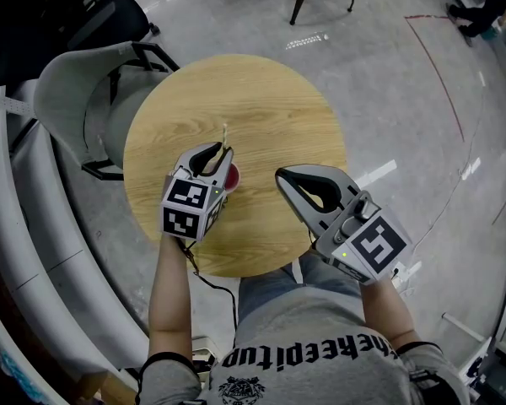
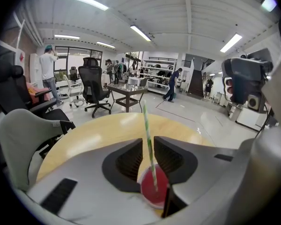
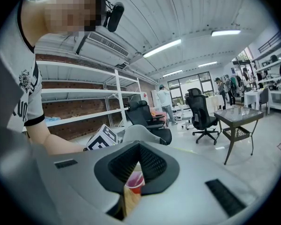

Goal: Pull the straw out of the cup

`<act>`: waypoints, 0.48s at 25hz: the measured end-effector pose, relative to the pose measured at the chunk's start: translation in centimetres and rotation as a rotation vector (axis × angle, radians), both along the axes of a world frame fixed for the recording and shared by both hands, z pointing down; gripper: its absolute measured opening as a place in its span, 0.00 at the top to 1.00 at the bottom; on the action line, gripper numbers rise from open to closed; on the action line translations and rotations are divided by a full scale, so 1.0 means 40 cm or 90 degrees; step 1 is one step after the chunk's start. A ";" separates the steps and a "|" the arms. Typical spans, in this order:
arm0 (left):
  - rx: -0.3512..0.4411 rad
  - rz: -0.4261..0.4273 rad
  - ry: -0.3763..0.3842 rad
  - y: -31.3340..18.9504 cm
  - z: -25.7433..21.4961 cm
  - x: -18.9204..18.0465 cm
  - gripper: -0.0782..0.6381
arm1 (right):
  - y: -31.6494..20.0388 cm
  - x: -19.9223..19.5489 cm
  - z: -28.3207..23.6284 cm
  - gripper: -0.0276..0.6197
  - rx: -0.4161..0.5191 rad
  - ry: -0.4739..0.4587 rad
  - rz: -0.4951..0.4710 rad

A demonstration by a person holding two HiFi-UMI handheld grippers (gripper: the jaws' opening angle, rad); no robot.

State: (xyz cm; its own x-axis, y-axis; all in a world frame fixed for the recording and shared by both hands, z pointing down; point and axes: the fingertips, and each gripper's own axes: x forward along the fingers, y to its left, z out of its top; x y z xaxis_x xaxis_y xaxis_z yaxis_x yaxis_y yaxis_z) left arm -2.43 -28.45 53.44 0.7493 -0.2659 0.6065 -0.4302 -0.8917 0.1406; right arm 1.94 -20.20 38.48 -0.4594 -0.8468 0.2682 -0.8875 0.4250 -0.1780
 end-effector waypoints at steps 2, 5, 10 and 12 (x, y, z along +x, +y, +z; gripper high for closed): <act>-0.001 0.003 -0.001 0.004 0.002 0.001 0.72 | 0.000 0.002 0.002 0.94 -0.002 0.002 -0.001; -0.007 0.004 -0.001 0.012 0.004 0.002 0.73 | 0.001 0.004 0.001 0.94 -0.001 0.003 -0.002; -0.002 -0.001 0.001 0.014 -0.003 0.001 0.80 | 0.005 0.005 -0.003 0.94 0.002 0.001 -0.004; -0.001 0.001 -0.001 0.017 -0.004 0.001 0.80 | 0.005 0.006 -0.005 0.94 -0.001 0.004 -0.008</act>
State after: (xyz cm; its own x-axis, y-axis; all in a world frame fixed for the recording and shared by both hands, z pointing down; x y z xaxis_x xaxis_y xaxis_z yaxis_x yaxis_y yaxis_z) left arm -2.38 -27.78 53.26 0.7486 -0.2631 0.6086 -0.4286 -0.8923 0.1416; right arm 2.16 -20.01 38.28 -0.4679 -0.8408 0.2723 -0.8834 0.4355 -0.1731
